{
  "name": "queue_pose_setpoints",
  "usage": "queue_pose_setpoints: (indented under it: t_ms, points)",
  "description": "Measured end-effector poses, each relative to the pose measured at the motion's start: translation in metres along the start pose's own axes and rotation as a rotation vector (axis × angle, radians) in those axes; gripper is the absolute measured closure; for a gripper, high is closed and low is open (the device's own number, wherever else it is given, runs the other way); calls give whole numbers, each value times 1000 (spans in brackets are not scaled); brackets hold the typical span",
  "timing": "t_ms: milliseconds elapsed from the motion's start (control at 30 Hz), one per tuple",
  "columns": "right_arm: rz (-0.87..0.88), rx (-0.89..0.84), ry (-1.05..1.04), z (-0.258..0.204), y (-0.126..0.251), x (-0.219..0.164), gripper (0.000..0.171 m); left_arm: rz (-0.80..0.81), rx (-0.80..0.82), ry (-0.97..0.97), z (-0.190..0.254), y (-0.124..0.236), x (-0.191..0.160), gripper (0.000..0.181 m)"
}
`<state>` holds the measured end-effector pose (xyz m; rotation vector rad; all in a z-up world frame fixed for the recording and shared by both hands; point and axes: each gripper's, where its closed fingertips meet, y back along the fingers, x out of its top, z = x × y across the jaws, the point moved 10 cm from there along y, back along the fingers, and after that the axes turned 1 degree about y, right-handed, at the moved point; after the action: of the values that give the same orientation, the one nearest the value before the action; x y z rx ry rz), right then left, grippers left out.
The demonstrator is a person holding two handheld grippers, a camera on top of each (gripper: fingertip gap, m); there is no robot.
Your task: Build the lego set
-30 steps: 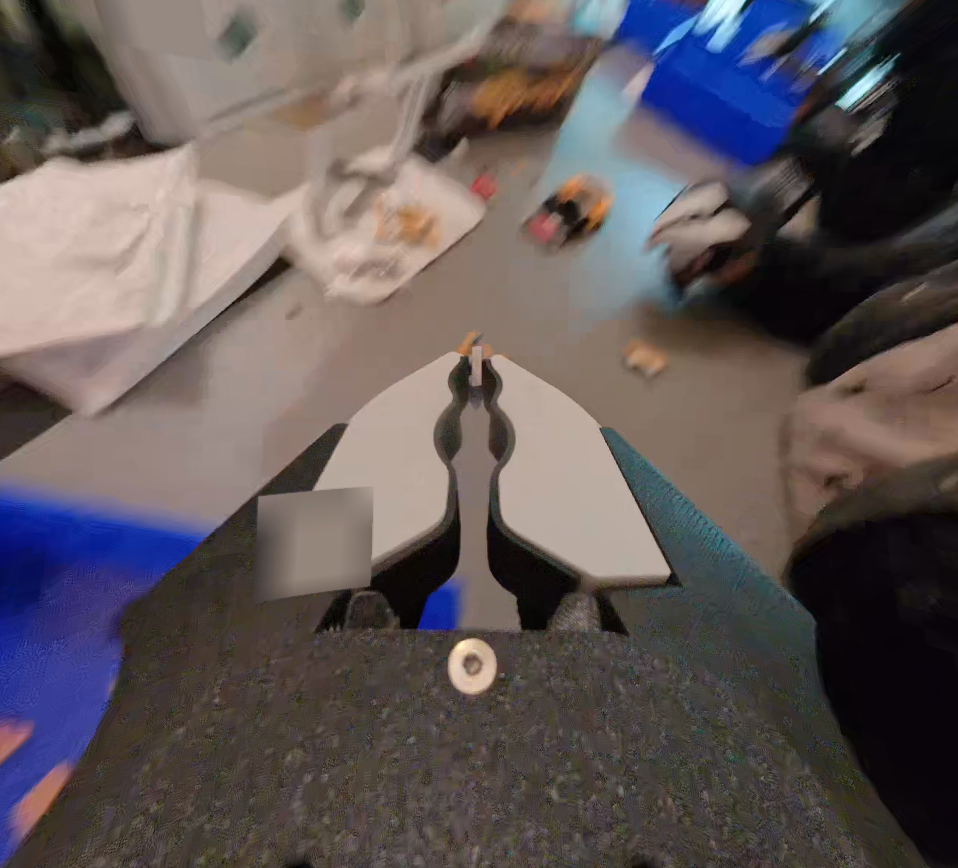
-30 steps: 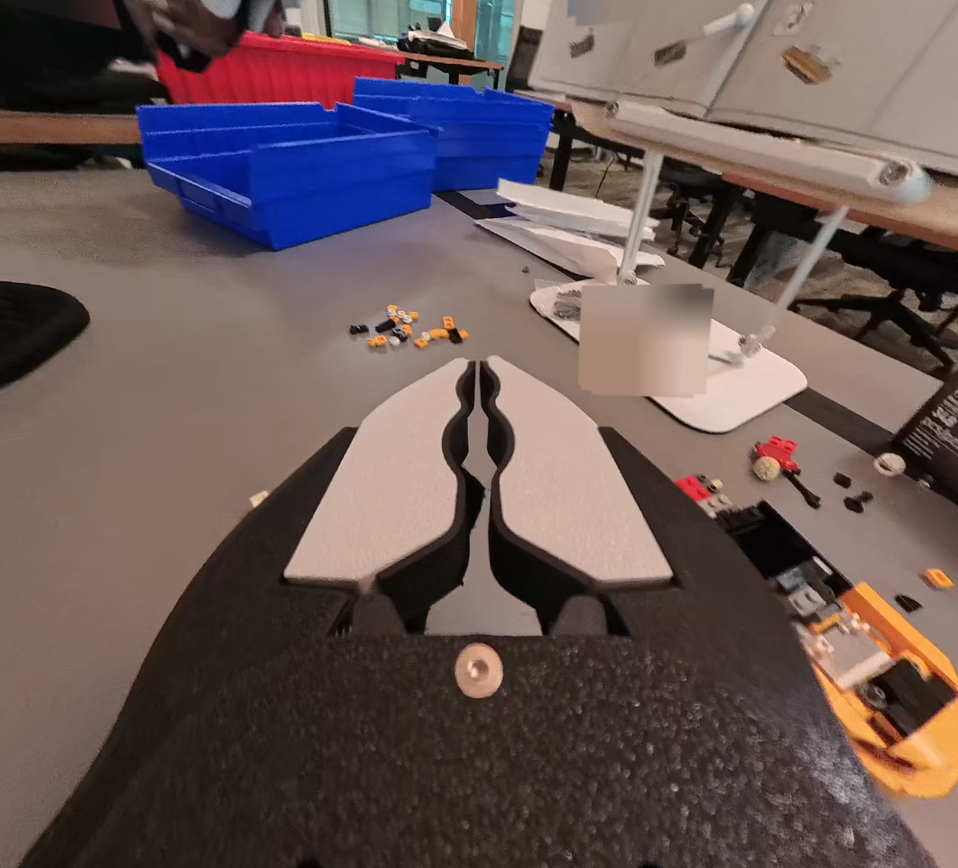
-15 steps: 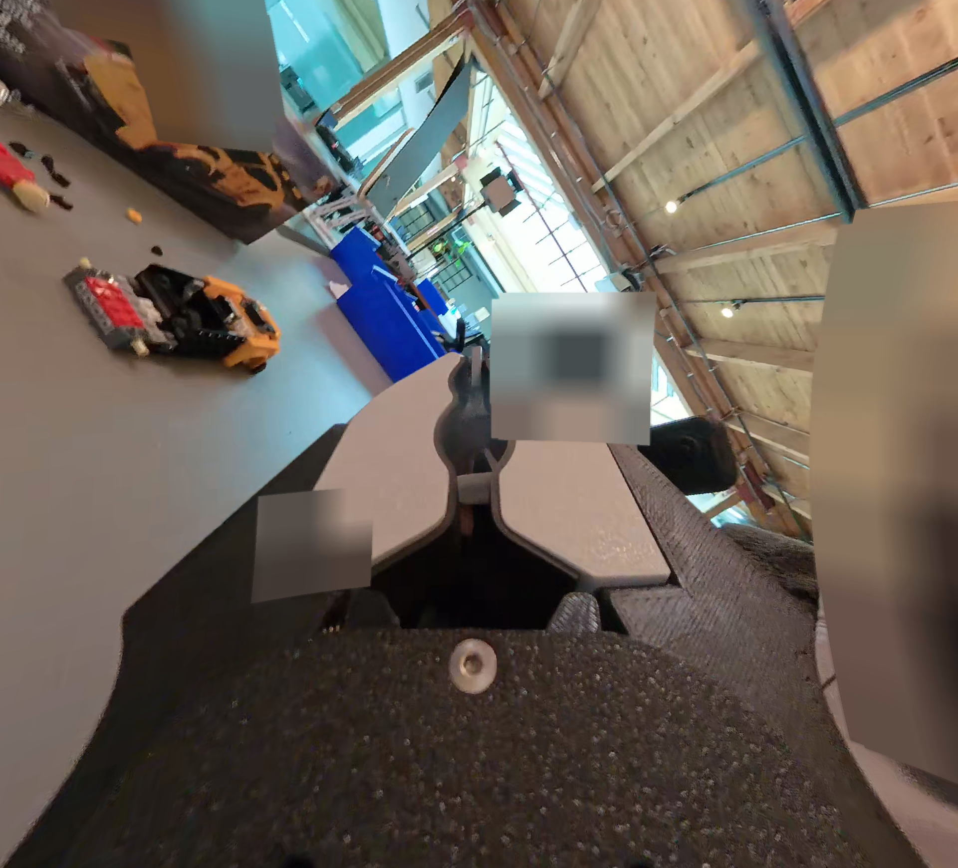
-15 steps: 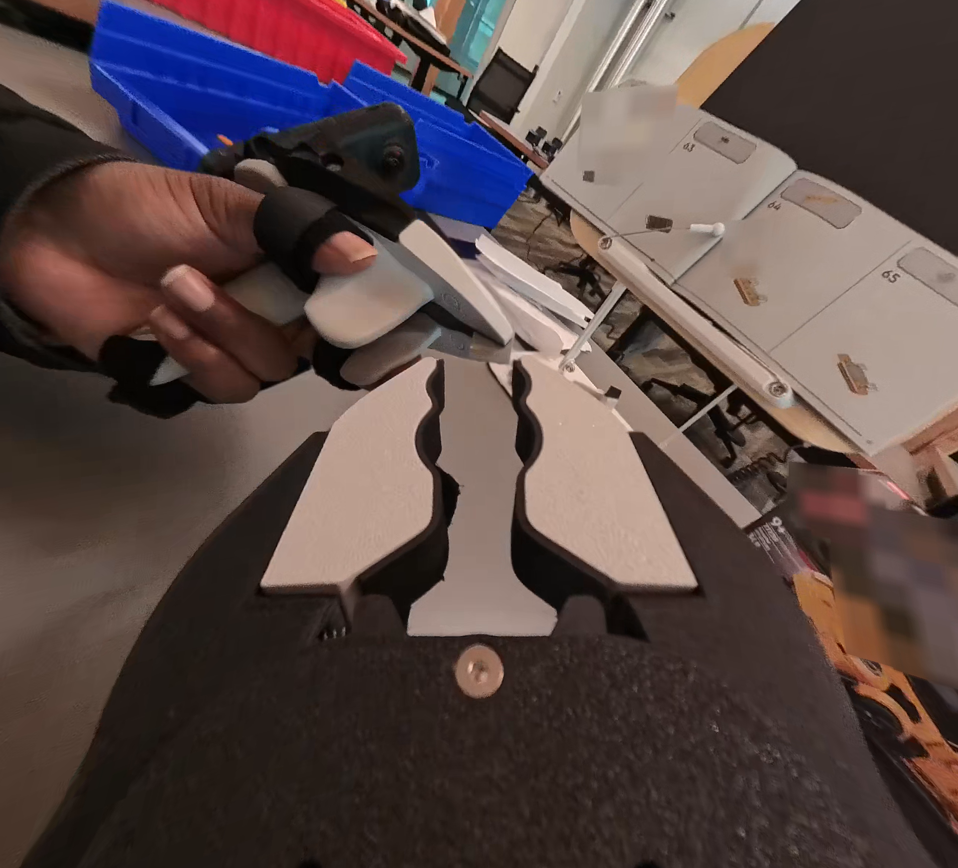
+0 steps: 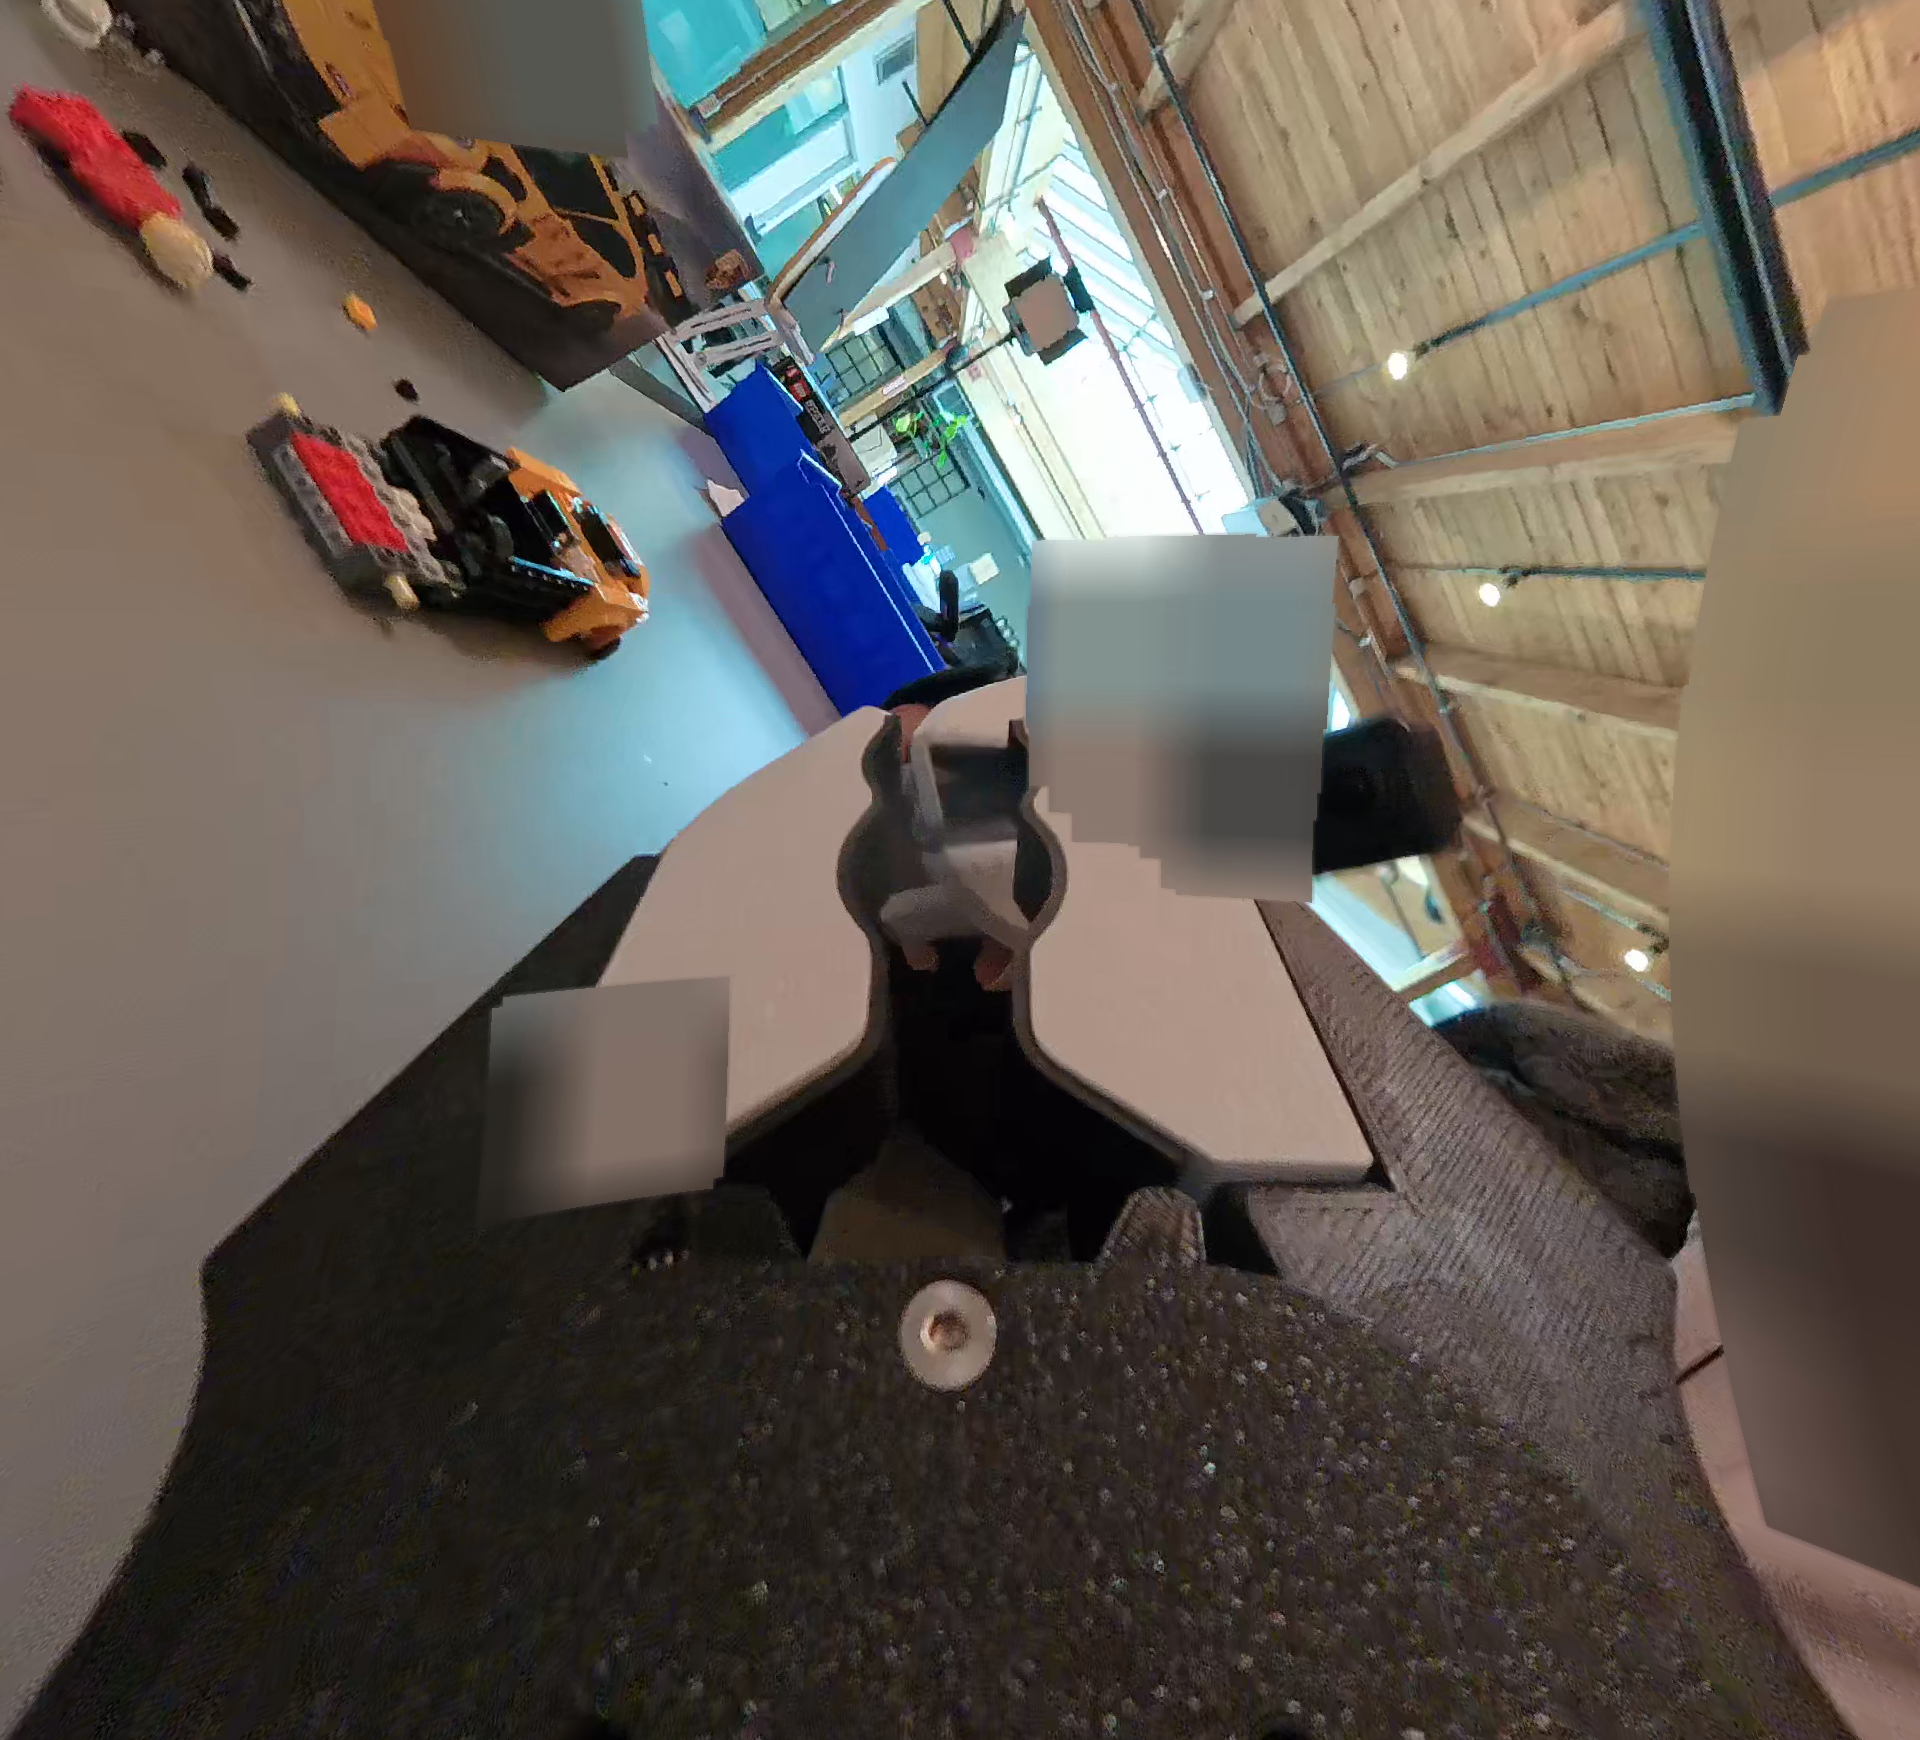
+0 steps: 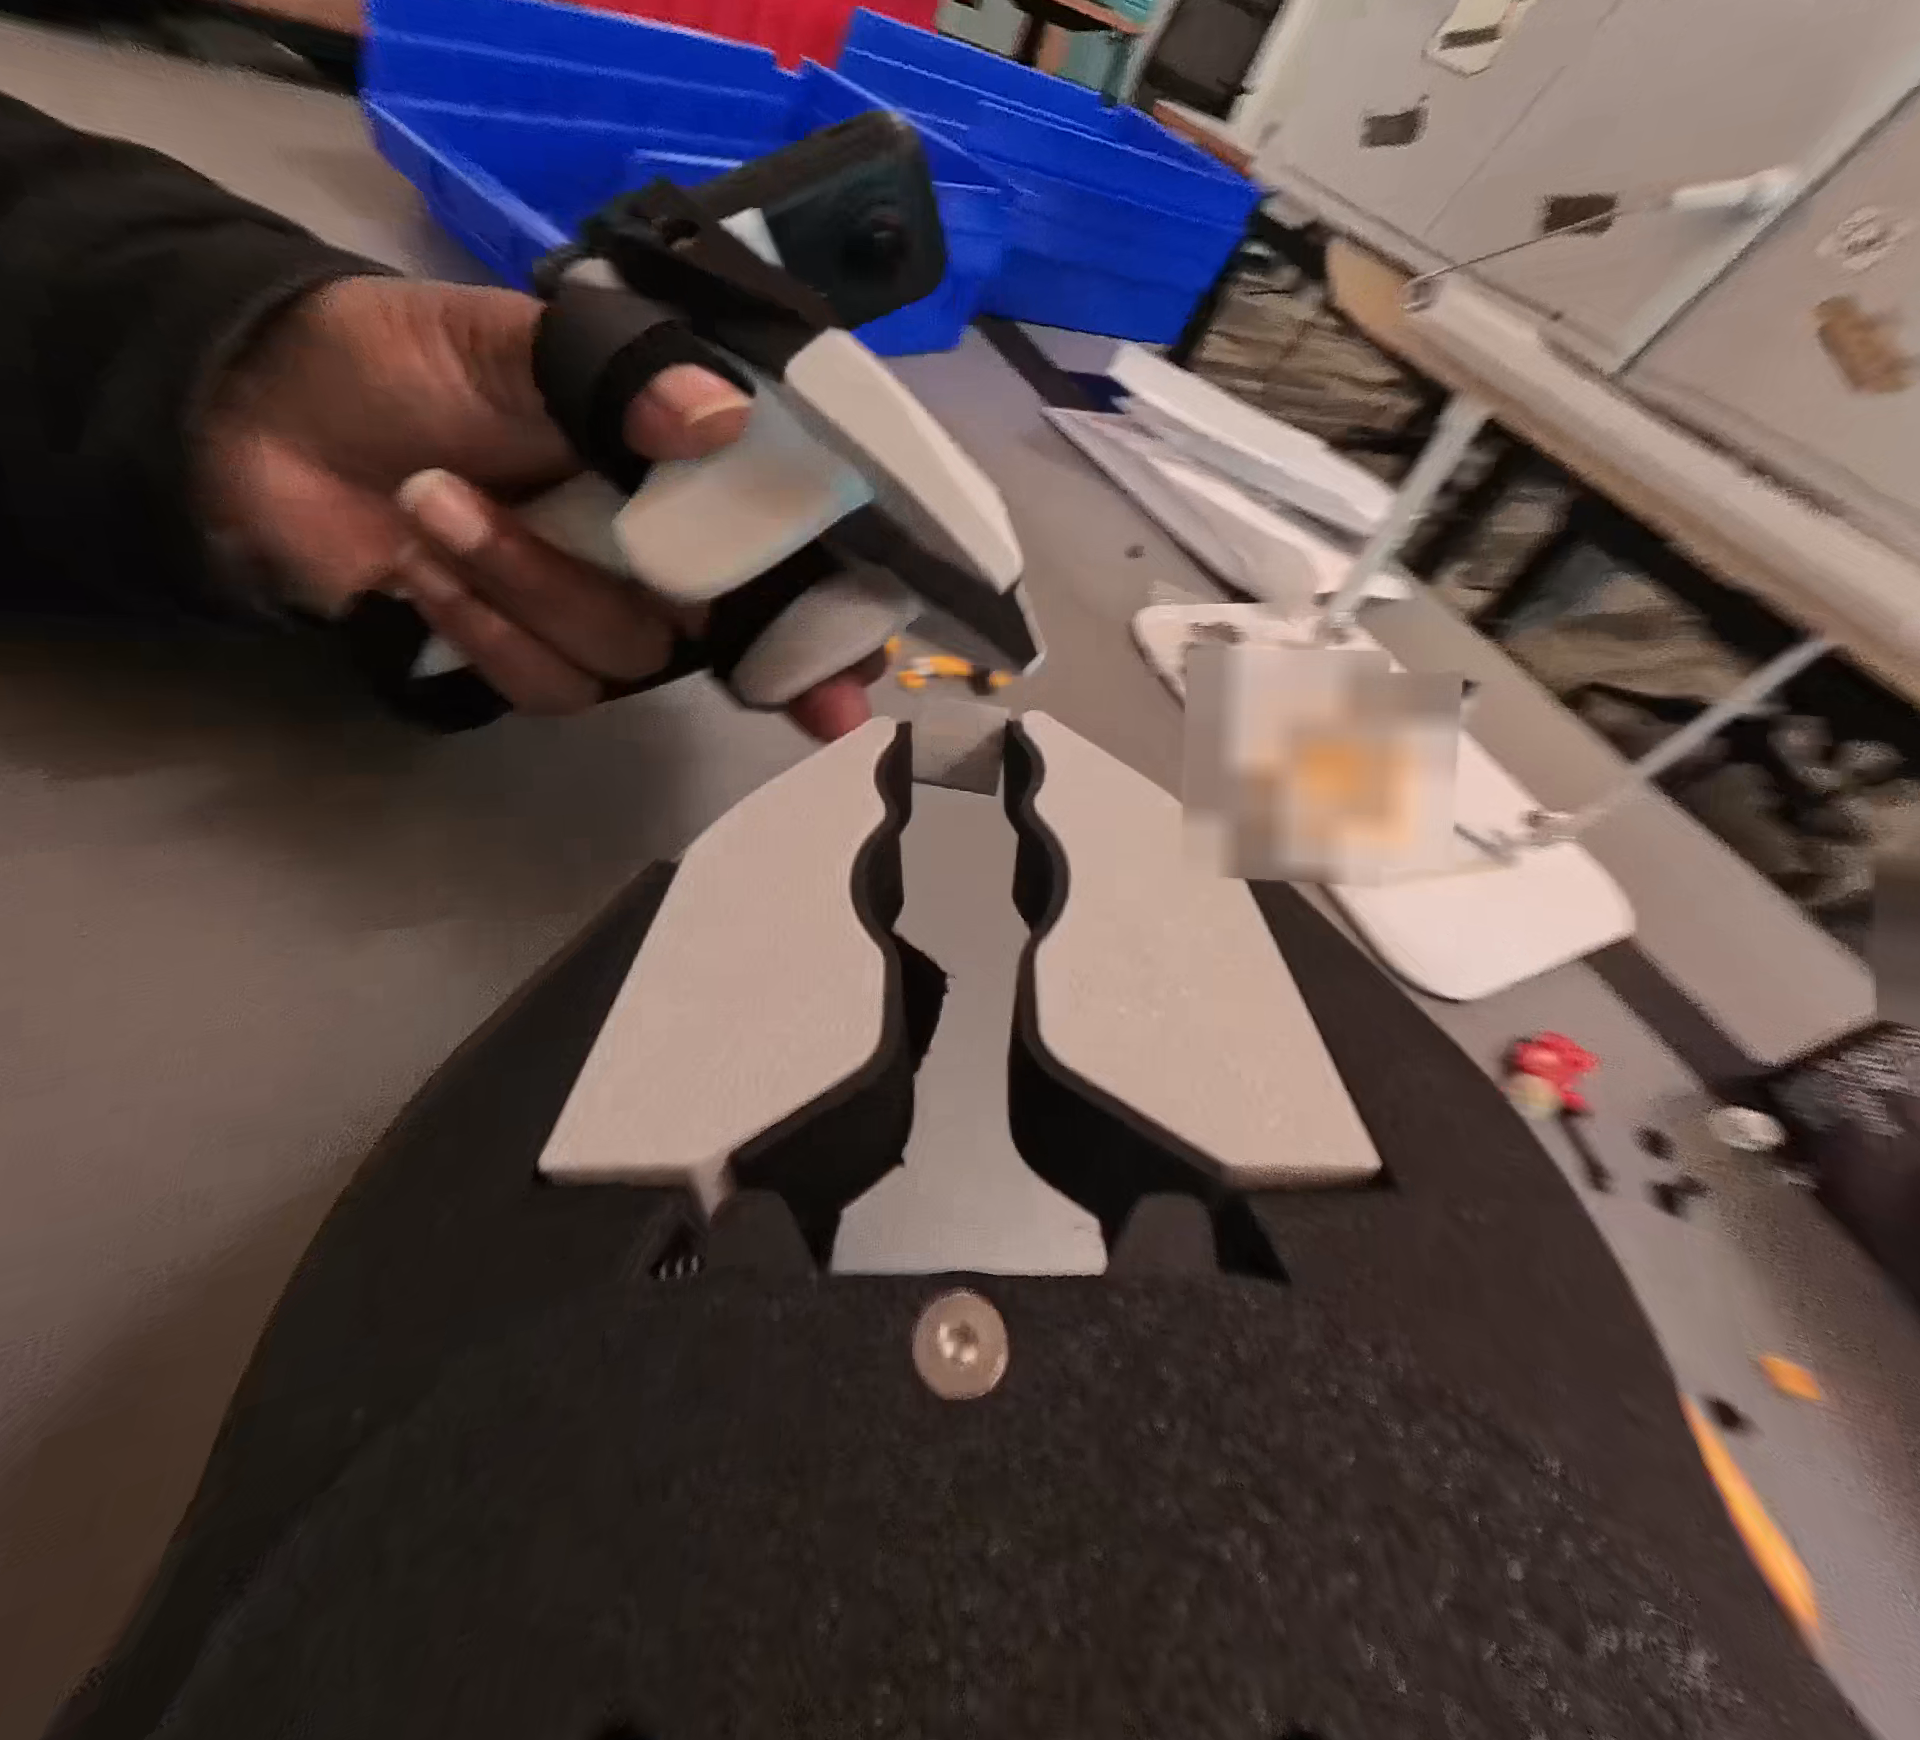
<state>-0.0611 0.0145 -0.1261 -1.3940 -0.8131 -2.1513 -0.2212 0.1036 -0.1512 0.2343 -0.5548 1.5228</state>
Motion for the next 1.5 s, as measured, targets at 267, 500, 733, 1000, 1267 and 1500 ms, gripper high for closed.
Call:
queue_pose_setpoints:
  t_ms: [267,500,733,1000,1267,1500]
  points:
    - [-38,391,-117,0,-3,-22,154,-221,57,-355,26,7,30,167]
    - [-166,497,-45,-17,-10,-37,154,-551,278,-635,21,14,6,169]
    - [-214,479,-32,-11,-5,-40,154,-886,381,-845,-6,11,-42,153]
    - [-227,425,-31,-7,-4,-42,154,-964,336,-842,-7,6,-57,144]
    - [-209,362,-37,3,3,-38,154,-1031,189,-847,10,11,-55,162]
    - [-174,296,-80,16,9,-37,154,-1128,272,-1050,3,1,-41,148]
